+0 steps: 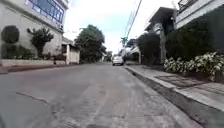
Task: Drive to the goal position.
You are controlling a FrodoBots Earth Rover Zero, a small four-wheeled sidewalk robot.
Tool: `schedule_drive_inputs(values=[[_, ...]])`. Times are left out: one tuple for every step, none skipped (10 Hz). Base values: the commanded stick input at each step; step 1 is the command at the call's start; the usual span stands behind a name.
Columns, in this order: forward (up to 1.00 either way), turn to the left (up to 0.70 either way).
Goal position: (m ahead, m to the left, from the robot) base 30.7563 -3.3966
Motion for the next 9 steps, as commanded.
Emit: schedule_drive_inputs(values=[[1.00,0.00],[1.00,0.00],[1.00,0.00],[1.00,0.00],[1.00,0.00],[1.00,0.00],[1.00,0.00],[1.00,0.00],[1.00,0.00]])
